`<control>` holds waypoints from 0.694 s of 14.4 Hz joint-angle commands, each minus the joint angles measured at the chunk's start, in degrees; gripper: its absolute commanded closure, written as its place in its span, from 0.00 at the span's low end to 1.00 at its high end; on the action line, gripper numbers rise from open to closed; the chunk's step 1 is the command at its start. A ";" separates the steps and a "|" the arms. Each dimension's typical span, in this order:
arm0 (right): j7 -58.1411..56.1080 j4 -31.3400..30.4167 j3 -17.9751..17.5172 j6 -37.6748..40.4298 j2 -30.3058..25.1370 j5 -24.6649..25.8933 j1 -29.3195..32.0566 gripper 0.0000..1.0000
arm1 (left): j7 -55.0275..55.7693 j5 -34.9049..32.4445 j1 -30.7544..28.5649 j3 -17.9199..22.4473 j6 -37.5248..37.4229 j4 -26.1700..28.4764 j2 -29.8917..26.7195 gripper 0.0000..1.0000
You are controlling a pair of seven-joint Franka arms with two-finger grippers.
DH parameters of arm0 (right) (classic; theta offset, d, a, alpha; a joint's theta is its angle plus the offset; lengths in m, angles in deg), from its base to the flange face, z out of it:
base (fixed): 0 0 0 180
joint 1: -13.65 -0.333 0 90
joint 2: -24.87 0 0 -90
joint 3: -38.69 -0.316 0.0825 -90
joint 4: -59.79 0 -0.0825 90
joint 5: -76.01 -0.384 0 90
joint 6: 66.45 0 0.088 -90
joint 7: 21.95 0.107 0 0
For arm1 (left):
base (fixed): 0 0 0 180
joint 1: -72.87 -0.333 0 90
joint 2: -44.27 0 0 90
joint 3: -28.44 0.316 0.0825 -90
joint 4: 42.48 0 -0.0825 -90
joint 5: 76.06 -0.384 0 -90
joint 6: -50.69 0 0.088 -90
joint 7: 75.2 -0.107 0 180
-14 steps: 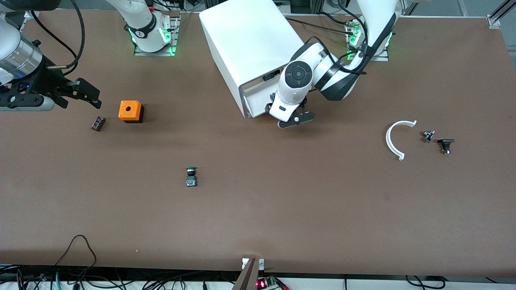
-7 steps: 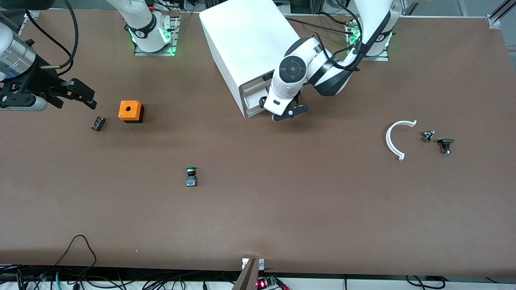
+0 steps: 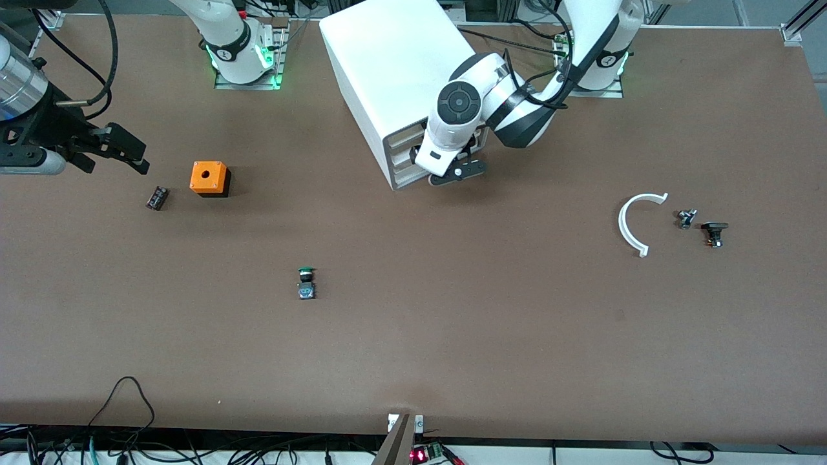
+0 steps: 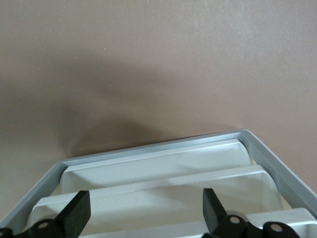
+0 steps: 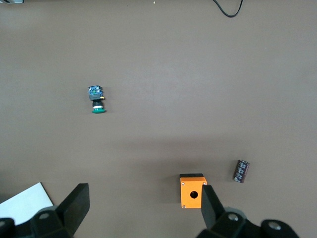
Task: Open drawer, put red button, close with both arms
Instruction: 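Push the drawer shut into the cabinet with the left gripper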
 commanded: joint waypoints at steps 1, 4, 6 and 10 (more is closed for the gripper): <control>-0.79 2.05 0.14 2.06 0.42 0.24 -0.03 0.00 | 1.20 1.83 -0.42 -1.05 -0.97 1.22 -1.80 0.00; -0.79 2.14 0.14 1.97 0.51 0.24 -0.03 0.00 | 0.94 1.83 -1.55 -1.05 -1.67 0.35 -2.23 0.00; -0.79 2.06 0.14 2.06 0.51 0.24 -0.03 0.00 | 0.06 1.74 -3.40 -1.05 -3.51 -0.71 -3.28 0.00; -0.71 2.14 0.14 2.06 0.51 0.24 -0.03 0.00 | -0.03 1.57 -7.87 -0.96 -6.41 -2.99 -5.83 0.00</control>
